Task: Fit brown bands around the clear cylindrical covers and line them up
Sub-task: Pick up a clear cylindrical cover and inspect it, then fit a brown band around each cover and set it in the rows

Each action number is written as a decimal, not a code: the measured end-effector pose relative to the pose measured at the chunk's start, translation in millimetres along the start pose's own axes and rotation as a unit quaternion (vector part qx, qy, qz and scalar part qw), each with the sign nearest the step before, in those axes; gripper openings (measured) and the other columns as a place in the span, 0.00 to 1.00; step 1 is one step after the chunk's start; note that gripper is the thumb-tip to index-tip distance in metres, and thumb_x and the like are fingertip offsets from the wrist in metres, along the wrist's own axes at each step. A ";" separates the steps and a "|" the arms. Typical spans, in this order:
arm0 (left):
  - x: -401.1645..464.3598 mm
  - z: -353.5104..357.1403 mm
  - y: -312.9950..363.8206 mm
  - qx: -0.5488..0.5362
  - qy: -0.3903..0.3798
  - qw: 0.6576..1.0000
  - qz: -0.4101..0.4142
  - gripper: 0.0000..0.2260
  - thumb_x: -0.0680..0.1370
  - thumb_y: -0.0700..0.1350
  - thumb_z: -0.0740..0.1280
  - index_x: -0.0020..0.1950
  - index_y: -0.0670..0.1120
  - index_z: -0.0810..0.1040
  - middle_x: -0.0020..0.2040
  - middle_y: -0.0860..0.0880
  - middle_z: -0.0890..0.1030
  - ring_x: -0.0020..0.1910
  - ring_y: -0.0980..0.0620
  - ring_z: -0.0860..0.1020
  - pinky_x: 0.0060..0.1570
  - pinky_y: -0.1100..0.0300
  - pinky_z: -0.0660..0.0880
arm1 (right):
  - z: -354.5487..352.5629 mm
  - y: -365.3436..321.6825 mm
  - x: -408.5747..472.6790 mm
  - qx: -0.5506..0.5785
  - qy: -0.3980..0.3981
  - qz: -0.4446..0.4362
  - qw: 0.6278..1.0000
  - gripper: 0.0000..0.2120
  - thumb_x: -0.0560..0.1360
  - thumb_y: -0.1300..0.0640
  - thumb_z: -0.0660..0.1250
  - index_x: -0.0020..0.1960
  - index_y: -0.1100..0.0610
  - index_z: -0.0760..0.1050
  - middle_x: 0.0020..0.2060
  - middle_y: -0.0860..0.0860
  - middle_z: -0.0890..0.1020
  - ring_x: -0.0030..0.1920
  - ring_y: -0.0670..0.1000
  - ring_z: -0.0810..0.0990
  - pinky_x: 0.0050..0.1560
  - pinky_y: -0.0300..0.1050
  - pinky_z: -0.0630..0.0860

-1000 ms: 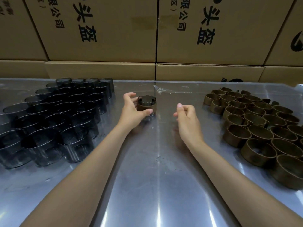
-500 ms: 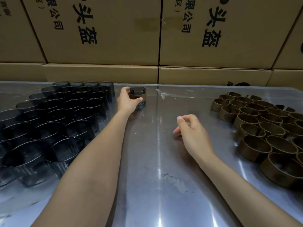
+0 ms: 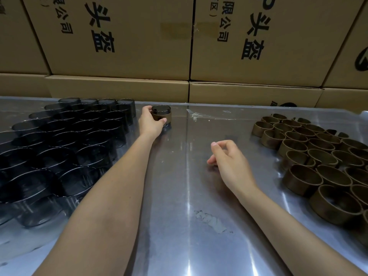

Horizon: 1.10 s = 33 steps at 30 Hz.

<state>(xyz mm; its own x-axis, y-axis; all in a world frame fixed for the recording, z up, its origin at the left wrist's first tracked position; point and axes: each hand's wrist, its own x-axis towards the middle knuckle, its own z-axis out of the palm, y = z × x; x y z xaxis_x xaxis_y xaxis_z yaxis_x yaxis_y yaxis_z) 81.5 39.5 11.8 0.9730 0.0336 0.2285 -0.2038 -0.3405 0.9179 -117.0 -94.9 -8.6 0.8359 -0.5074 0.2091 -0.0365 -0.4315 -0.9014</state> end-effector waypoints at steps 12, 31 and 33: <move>-18.0 -4.5 5.5 0.006 0.027 1.000 -0.014 0.38 0.76 0.40 0.71 0.78 0.43 0.51 0.78 0.44 0.59 0.76 0.44 0.59 0.74 0.50 0.60 | -2.6 -5.1 -3.4 -0.012 -0.004 0.000 1.000 0.08 0.79 0.43 0.57 0.49 0.46 0.71 0.34 0.44 0.83 0.46 0.49 0.81 0.57 0.57 0.75; -240.9 -91.1 38.0 0.508 -0.045 0.784 0.353 0.12 0.74 0.49 0.66 0.55 0.45 0.74 0.58 0.44 0.71 0.55 0.42 0.72 0.54 0.48 0.70 | -41.8 -9.9 -68.0 0.069 -0.021 -0.035 0.997 0.11 0.80 0.63 0.59 0.45 0.50 0.75 0.28 0.45 0.80 0.34 0.46 0.78 0.36 0.38 0.75; -231.8 -100.3 36.4 0.573 0.013 0.772 0.276 0.15 0.76 0.50 0.63 0.60 0.47 0.67 0.64 0.45 0.61 0.61 0.44 0.63 0.58 0.44 0.67 | -44.6 -10.1 -69.6 0.072 -0.023 -0.035 0.996 0.10 0.79 0.63 0.60 0.45 0.51 0.75 0.27 0.45 0.80 0.35 0.46 0.78 0.42 0.41 0.74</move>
<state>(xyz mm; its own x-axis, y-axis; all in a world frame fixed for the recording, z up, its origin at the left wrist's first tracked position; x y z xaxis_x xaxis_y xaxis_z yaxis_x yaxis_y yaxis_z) -162.3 113.6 24.7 0.7673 -0.3996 0.5016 -0.3423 -0.9166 -0.2066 -199.3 -88.5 2.8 0.8583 -0.4432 0.2588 0.0995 -0.3511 -0.9310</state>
